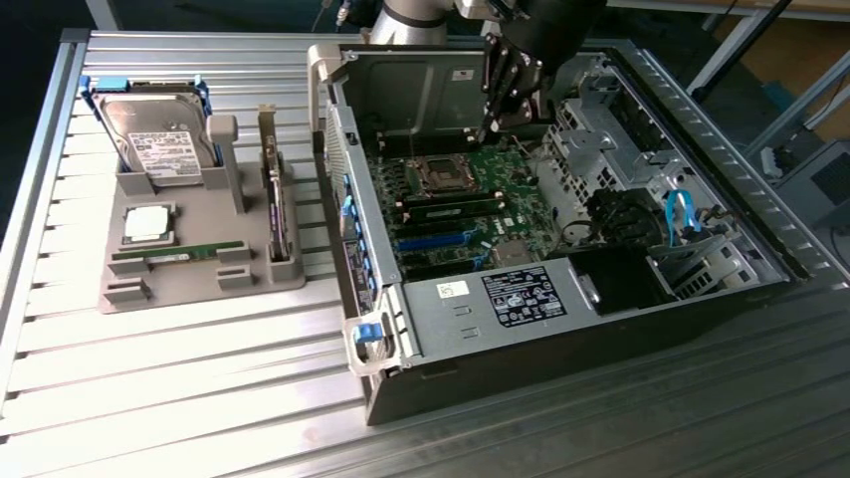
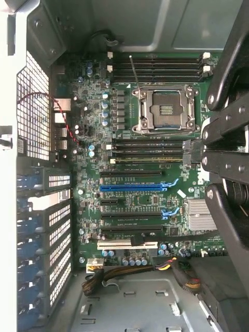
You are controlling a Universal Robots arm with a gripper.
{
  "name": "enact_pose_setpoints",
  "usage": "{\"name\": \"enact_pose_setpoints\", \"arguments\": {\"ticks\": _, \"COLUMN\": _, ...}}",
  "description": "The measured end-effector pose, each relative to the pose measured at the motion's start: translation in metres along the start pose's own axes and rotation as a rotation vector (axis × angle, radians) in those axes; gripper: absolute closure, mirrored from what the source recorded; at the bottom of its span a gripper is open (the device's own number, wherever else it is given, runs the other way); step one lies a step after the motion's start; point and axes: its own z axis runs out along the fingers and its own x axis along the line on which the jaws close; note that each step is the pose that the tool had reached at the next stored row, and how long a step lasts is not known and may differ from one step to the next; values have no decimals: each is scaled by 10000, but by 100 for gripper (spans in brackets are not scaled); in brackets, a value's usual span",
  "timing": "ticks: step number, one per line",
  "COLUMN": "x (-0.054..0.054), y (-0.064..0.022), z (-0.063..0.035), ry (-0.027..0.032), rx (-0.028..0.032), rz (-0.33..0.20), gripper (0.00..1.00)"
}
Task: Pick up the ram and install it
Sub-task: 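Press down the ram until it locks into place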
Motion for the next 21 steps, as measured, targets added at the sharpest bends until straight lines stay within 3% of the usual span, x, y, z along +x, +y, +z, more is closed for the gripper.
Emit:
{"name": "enact_pose_setpoints", "arguments": {"ticks": 9, "x": 0, "y": 0, "z": 1, "ry": -50, "rx": 49, "rz": 1445, "gripper": 90}}
{"name": "enact_pose_setpoints", "arguments": {"ticks": 13, "x": 0, "y": 0, "z": 2, "ry": -94, "rx": 91, "rz": 2677, "gripper": 90}}
{"name": "enact_pose_setpoints", "arguments": {"ticks": 21, "x": 0, "y": 0, "z": 4, "ry": -141, "rx": 136, "rz": 4013, "gripper": 90}}
